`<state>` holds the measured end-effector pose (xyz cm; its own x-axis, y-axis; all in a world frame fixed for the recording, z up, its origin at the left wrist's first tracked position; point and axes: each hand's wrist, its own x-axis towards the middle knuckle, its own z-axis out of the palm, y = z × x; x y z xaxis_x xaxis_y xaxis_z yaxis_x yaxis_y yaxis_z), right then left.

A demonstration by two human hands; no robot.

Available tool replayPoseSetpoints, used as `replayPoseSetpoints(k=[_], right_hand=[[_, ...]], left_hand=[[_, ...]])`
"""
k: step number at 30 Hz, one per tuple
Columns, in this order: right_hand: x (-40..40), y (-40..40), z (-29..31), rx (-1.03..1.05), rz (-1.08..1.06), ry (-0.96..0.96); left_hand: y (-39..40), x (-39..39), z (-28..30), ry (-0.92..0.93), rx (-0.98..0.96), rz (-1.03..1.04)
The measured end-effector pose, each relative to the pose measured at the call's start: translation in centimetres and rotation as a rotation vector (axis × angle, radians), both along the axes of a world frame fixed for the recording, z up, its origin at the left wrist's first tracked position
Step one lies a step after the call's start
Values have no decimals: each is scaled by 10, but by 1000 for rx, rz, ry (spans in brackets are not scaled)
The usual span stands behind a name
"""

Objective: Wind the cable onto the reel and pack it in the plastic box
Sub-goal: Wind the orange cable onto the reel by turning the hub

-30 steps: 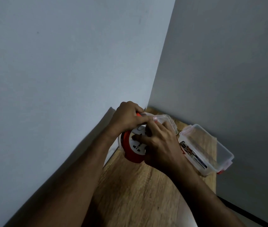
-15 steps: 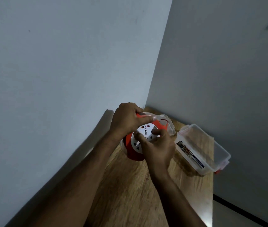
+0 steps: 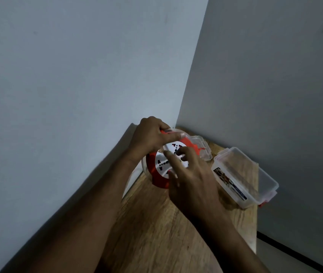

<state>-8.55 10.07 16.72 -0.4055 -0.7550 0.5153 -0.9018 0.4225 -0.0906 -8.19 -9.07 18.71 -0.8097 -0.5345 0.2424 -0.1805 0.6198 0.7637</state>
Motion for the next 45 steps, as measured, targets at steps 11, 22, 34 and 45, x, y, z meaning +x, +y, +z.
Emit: replayPoseSetpoints(k=[11, 22, 34, 45], right_hand=[[-20, -11, -5, 130, -39, 91], [-30, -26, -6, -220, -108, -327], [-2, -56, -22, -899, -591, -1259], [18, -25, 13, -1023, -387, -1783]], left_hand=[[5, -1, -3, 20, -11, -30], [-1, -5, -2, 76, -50, 54], [16, -5, -15, 99, -170, 162], [6, -5, -7, 102, -11, 63]])
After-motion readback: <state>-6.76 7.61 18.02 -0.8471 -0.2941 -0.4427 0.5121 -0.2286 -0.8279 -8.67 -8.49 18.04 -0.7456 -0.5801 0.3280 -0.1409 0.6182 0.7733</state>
